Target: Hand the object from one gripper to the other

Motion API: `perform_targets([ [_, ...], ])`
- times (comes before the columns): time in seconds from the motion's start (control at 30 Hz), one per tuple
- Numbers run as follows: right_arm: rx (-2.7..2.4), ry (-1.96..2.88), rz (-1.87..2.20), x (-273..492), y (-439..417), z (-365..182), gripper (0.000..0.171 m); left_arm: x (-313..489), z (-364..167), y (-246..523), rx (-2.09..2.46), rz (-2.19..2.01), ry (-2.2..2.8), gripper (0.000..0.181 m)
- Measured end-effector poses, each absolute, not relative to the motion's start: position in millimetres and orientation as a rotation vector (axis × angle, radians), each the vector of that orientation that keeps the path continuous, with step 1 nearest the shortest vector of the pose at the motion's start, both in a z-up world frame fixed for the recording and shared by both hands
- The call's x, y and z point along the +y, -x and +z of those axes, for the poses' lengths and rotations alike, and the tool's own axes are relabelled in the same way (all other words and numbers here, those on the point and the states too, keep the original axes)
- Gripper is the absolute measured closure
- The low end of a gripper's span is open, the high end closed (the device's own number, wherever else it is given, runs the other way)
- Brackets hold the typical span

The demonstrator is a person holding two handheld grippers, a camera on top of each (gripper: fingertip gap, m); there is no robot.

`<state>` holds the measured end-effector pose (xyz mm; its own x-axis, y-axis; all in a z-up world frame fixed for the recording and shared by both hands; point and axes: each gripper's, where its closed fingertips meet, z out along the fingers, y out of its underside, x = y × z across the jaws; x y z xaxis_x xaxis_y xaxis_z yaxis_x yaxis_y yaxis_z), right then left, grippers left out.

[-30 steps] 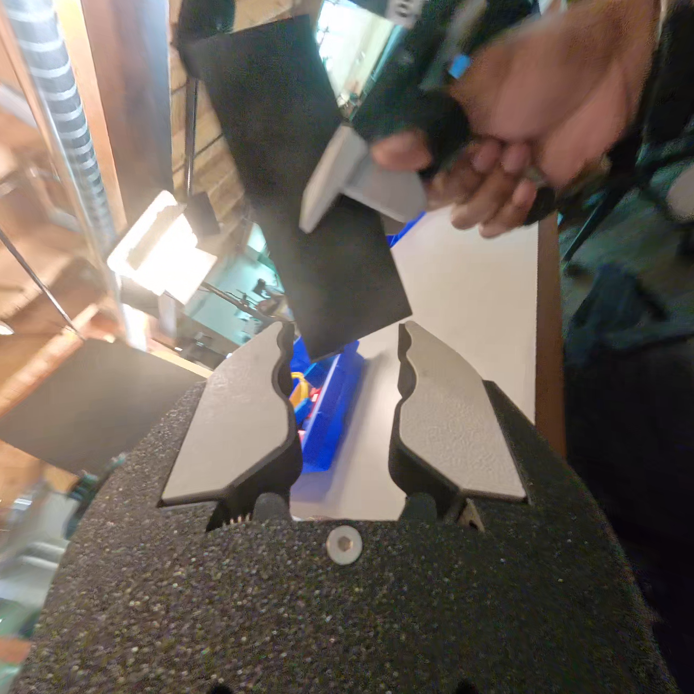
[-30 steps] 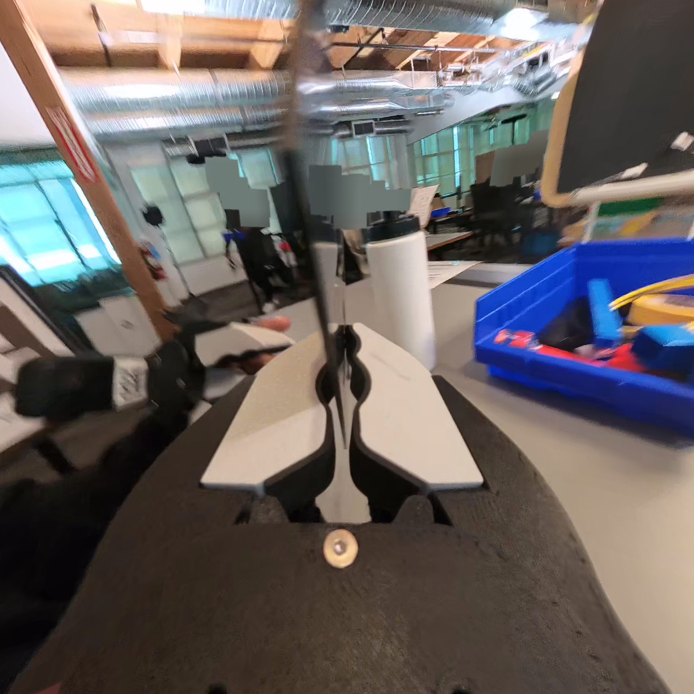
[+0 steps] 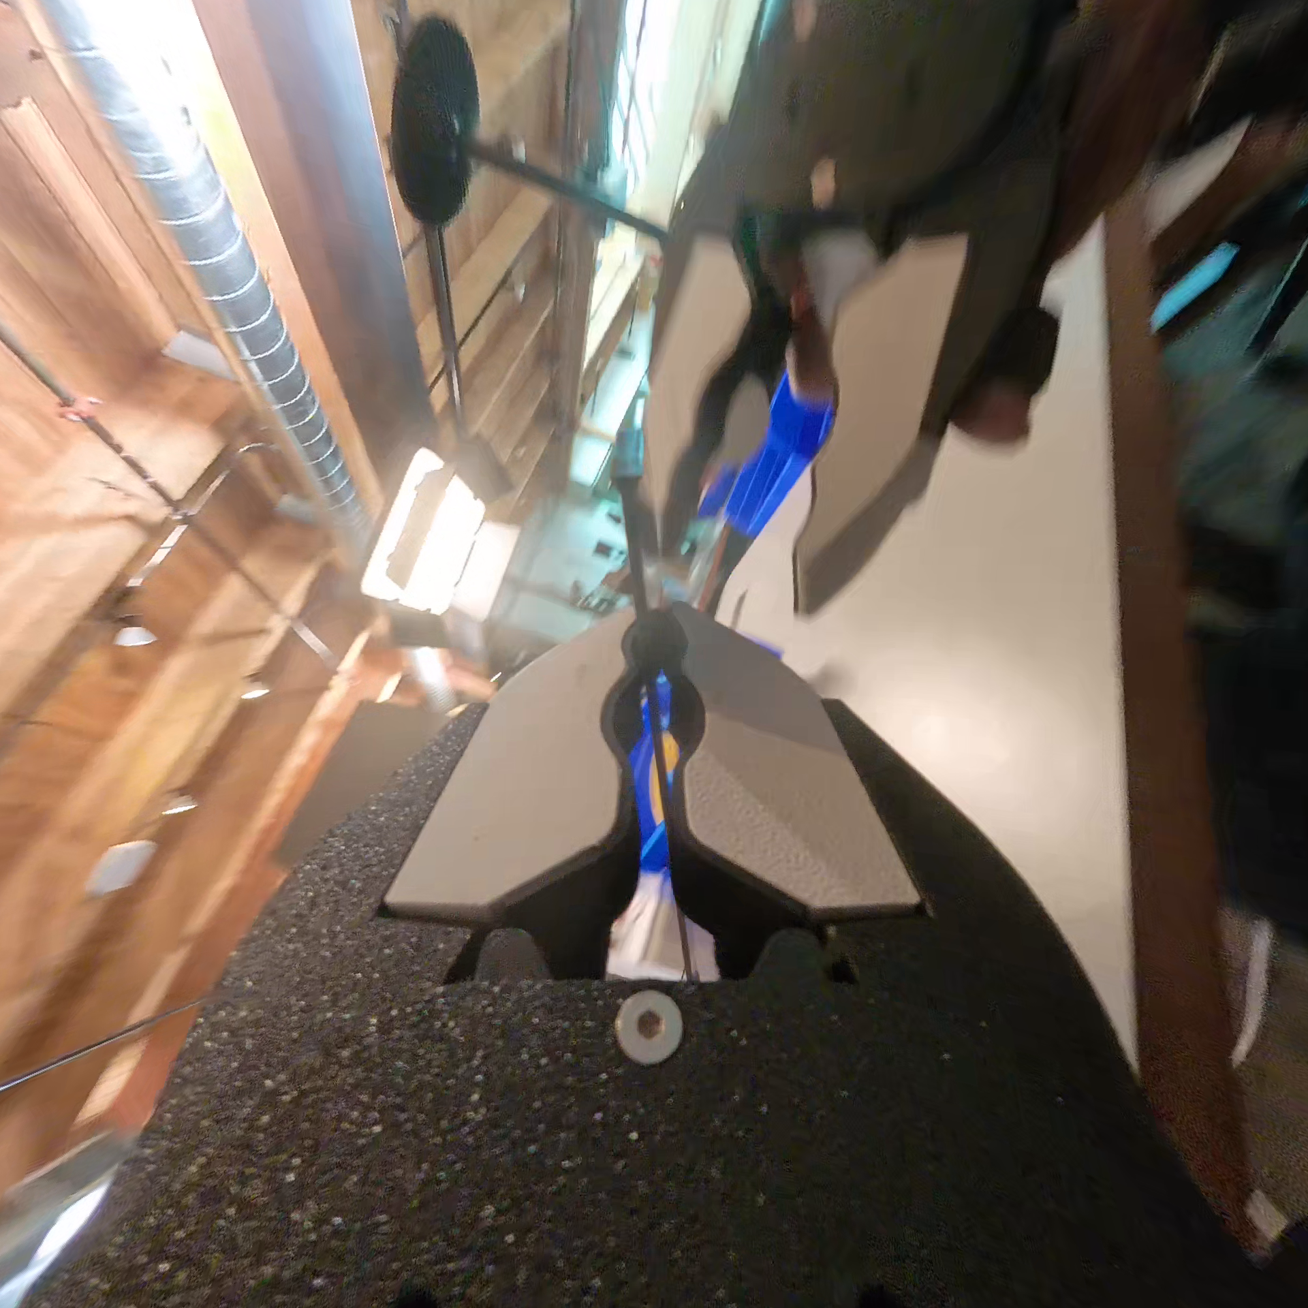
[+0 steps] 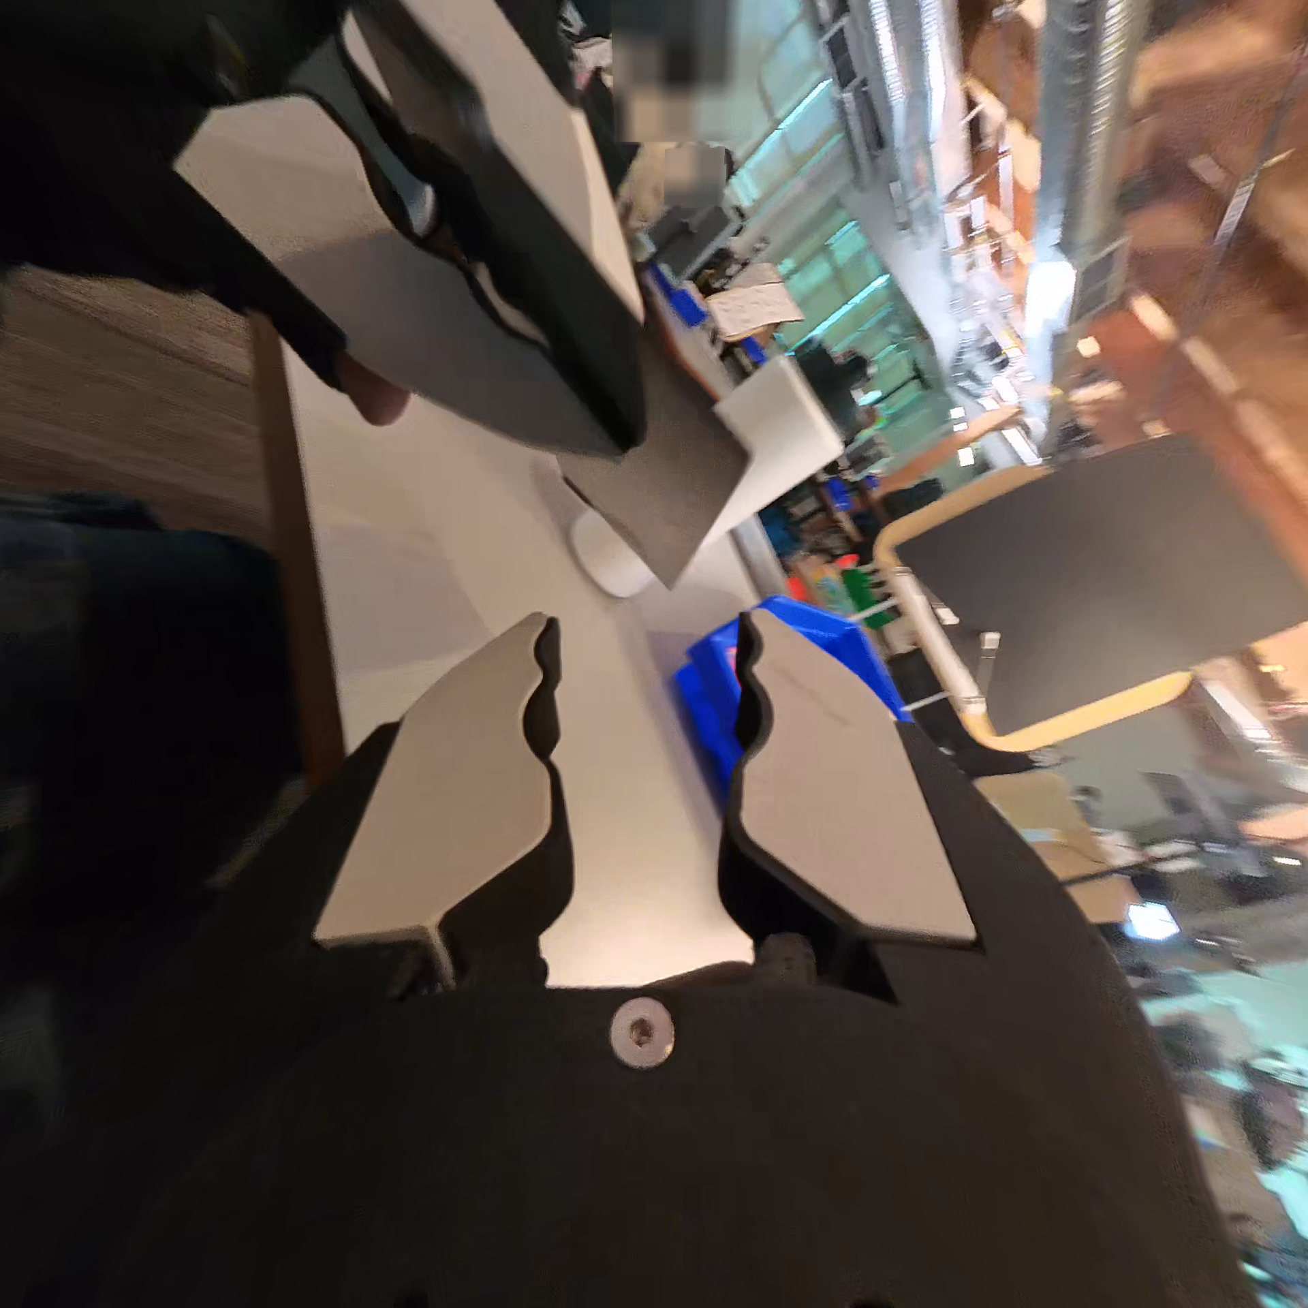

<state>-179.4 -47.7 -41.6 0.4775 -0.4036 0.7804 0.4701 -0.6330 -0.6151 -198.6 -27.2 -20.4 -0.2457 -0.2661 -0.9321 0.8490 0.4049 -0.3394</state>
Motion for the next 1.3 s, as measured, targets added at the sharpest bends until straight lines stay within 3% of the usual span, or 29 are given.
perform_targets([
  [0.13, -0.168, 1.782, -1.51, -46.2, 194.6, -16.3, 0.116, -21.5, -36.6, 175.8, 1.475, -0.848, -0.571, 0.18],
  [0.3, -0.391, 1.901, -1.689, -27.9, 201.9, -35.7, 0.121, -26.4, -41.9, 177.9, 1.469, -0.744, -0.616, 0.179],
  [0.33, -0.402, 1.923, -1.706, -26.1, 199.1, -40.4, 0.13, -29.5, -41.9, 182.3, 1.469, -0.759, -0.629, 0.179],
  [0.4, -0.356, 1.927, -1.741, -28.0, 189.8, -42.5, 0.164, -33.0, -42.5, 186.1, 1.504, -0.835, -0.614, 0.178],
  [0.53, -0.075, 1.896, -1.553, -43.9, 169.5, -40.2, 0.17, -21.3, -14.0, 185.2, 1.48, -1.168, -0.429, 0.145],
  [0.73, 0.351, 1.579, -0.941, -64.1, 152.8, -24.1, 0.17, 22.6, 31.5, 150.6, 1.396, -2.02, 0.255, 0.125],
  [0.93, 0.472, 1.243, -0.466, -72.3, 154.5, -7.1, 0.17, 42.5, -2.3, 96.8, 1.171, -2.7, 1.088, 0.112],
  [1.1, 0.493, 1.056, -0.117, -64.6, 159.5, -5.8, 0.17, -0.4, -10.5, 116.2, 1.26, -2.991, 1.096, 0.099],
  [1.17, 0.489, 1.049, -0.006, -53.7, 162.5, -11.0, 0.17, -15.1, -3.8, 136.2, 1.322, -3.051, 0.945, 0.117],
  [1.23, 0.504, 1.09, 0.051, -42.2, 162.7, -20.9, 0.17, -18.0, 2.1, 151.4, 1.33, -3.02, 0.775, 0.167],
  [1.27, 0.524, 1.114, 0.051, -39.0, 160.7, -25.7, 0.167, -16.0, 2.2, 151.9, 1.322, -2.956, 0.742, 0.179],
  [1.3, 0.551, 1.135, 0.036, -38.1, 157.5, -29.5, 0.165, -14.6, 2.5, 153.1, 1.342, -2.895, 0.692, 0.179],
])
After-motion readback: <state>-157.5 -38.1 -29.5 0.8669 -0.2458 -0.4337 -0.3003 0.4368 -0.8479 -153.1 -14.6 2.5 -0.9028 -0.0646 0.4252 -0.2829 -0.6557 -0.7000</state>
